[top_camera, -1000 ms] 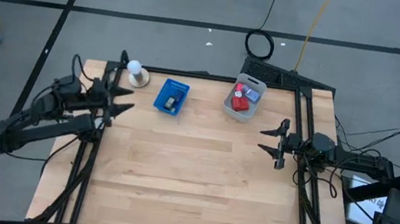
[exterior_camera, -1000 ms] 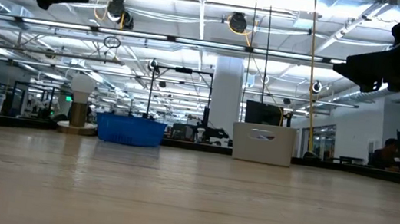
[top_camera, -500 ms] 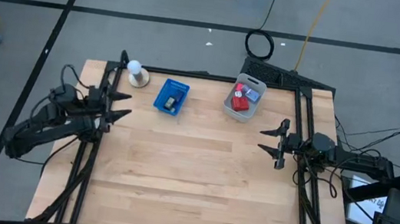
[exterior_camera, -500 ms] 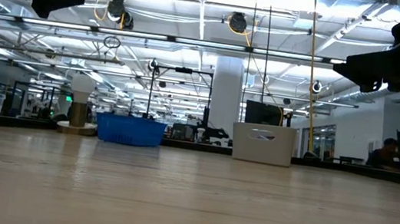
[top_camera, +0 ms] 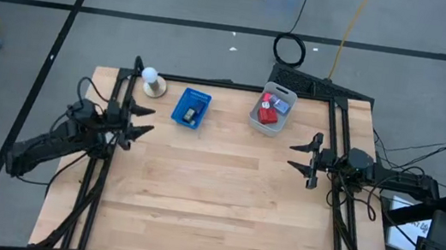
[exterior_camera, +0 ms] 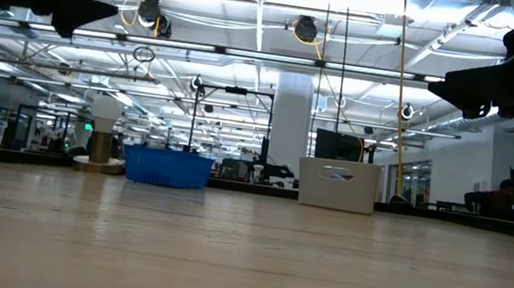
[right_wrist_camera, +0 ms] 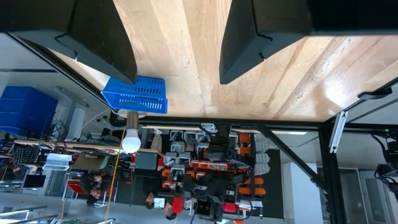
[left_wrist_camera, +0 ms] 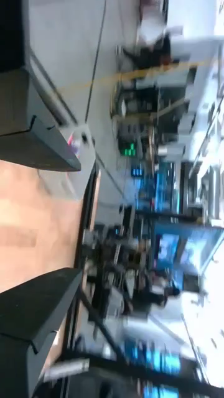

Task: Pick & Place Office items
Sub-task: Return to Home Position

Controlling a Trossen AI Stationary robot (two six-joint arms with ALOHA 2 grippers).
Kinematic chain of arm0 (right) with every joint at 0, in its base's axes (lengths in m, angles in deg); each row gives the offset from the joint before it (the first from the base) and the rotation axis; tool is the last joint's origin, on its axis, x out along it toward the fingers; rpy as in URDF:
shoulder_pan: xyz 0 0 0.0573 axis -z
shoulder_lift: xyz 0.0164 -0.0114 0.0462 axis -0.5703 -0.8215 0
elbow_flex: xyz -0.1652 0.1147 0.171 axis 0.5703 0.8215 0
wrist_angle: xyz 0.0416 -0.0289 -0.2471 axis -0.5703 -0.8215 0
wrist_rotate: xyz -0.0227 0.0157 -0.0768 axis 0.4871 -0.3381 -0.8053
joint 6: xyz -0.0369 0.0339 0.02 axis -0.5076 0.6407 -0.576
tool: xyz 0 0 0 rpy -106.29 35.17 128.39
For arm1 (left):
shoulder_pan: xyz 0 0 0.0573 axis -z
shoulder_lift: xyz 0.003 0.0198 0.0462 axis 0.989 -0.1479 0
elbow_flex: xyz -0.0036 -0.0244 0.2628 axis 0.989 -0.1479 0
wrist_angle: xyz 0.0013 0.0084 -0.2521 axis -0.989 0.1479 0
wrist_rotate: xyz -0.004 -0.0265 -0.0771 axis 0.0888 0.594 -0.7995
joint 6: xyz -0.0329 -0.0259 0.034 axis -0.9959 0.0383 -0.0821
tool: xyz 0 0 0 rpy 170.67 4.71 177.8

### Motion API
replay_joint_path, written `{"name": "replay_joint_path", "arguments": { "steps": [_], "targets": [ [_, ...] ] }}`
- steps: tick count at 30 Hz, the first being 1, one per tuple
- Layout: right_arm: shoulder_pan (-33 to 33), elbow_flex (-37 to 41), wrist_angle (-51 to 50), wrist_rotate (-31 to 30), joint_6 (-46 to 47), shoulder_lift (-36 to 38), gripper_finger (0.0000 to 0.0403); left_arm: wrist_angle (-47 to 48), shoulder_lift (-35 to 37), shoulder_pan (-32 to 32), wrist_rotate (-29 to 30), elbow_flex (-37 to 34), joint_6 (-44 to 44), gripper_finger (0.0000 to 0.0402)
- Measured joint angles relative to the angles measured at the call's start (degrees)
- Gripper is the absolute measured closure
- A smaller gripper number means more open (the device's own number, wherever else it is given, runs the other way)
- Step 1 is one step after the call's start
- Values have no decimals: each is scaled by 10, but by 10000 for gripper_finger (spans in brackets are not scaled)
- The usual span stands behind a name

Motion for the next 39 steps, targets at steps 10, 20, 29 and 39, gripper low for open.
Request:
{"name": "replay_joint_path", "arguments": {
  "steps": [10,20,29,39],
  "targets": [
    [0,0,0,0,0,0,181,-79,0,76,-94,-39,-28,133],
    [0,0,0,0,0,0,181,-42,0,248,30,-39,46,133],
    [0,0,0,0,0,0,181,15,0,278,73,-39,72,133],
    [0,0,0,0,0,0,181,-28,0,278,88,-70,86,133]
  ]
}}
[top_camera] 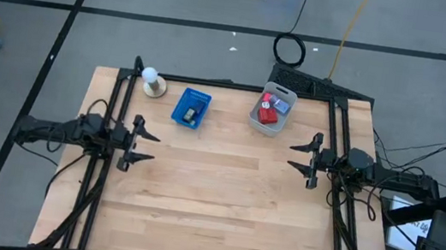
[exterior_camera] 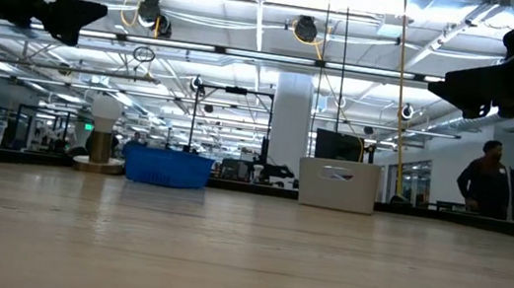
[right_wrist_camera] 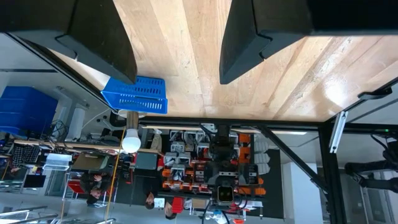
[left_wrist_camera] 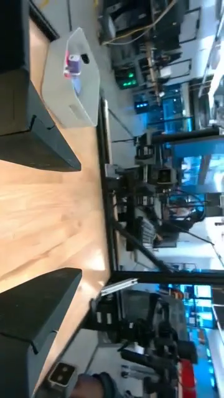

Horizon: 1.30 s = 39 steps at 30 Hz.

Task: Pick & Place Office items
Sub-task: Return to Home Position

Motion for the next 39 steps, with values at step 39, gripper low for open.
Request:
{"name": "replay_joint_path", "arguments": {
  "steps": [39],
  "targets": [
    [0,0,0,0,0,0,181,-20,0,0,26,-31,5,133]
  ]
}}
